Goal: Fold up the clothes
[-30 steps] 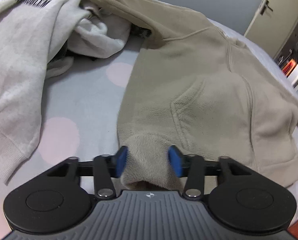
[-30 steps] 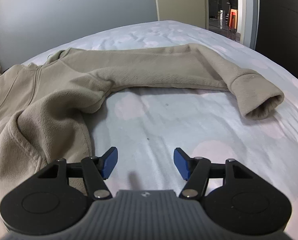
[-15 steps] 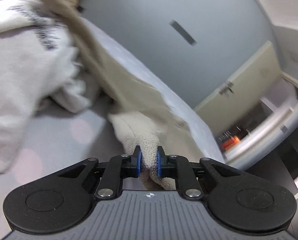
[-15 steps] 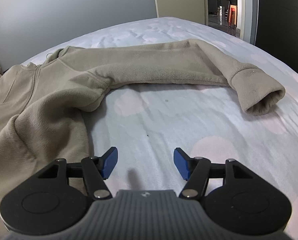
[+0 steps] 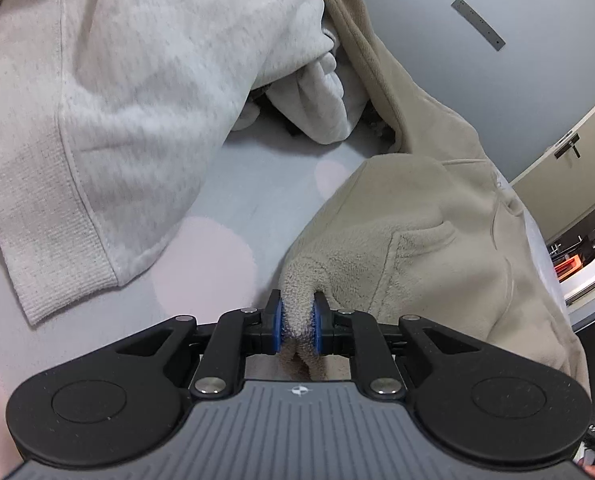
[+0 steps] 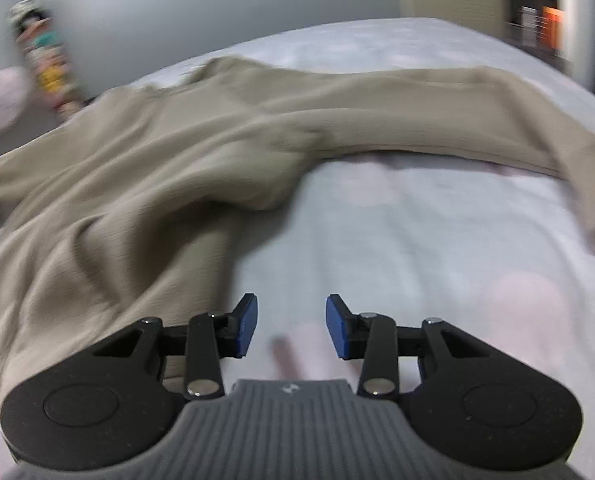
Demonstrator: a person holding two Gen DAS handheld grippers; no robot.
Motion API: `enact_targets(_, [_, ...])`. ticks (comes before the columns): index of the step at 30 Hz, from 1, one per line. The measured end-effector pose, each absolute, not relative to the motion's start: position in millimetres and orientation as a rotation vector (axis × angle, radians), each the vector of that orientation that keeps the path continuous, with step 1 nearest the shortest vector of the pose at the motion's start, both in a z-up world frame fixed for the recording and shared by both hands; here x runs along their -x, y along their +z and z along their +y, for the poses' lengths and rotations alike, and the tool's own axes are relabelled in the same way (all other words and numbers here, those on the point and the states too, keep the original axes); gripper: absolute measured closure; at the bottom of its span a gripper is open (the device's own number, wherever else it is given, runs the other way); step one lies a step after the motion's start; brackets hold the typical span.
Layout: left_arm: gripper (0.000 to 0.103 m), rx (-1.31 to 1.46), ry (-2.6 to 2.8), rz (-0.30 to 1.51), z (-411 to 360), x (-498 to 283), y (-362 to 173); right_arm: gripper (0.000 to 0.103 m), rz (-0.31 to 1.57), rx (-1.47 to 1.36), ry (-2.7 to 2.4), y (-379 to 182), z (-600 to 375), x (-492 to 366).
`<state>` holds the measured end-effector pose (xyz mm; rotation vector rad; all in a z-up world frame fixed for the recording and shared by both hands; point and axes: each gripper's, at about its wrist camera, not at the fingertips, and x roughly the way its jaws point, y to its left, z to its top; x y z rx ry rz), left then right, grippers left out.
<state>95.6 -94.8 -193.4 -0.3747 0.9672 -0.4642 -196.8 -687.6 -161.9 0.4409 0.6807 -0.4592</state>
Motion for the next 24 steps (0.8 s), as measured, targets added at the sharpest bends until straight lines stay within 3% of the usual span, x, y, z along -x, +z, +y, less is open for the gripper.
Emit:
enact_targets(4, [0.090, 0.374, -0.463, 0.965, -95, -94, -196, 0.059, 0.671, -0.442, -0.340, -161, -679, 190])
enact_targets(10, [0.090, 0.394, -0.464, 0.967, -93, -96, -202, 0.059, 0.803, -0.473, -0.257, -182, -674, 170])
enact_targets(11, [0.090, 0.395, -0.463, 0.968, -93, -96, -201, 0.060, 0.808, -0.462, -0.252, -182, -672, 167])
enact_targets(12, [0.090, 0.395, -0.462, 0.969, -93, -95, -200, 0.075, 0.812, -0.463, -0.243, -181, -670, 166])
enact_targets(13, [0.090, 0.392, -0.463, 0.971, -93, -95, -199, 0.083, 0.816, -0.466, -0.235, -179, -668, 165])
enact_targets(16, [0.090, 0.388, -0.475, 0.967, -92, -94, -189, 0.090, 0.782, -0.533, -0.226, -161, -670, 171])
enact_targets(24, [0.091, 0.495, -0.677, 0.899, -82, -76, -121, 0.092, 0.624, -0.696, -0.220, -73, -667, 210])
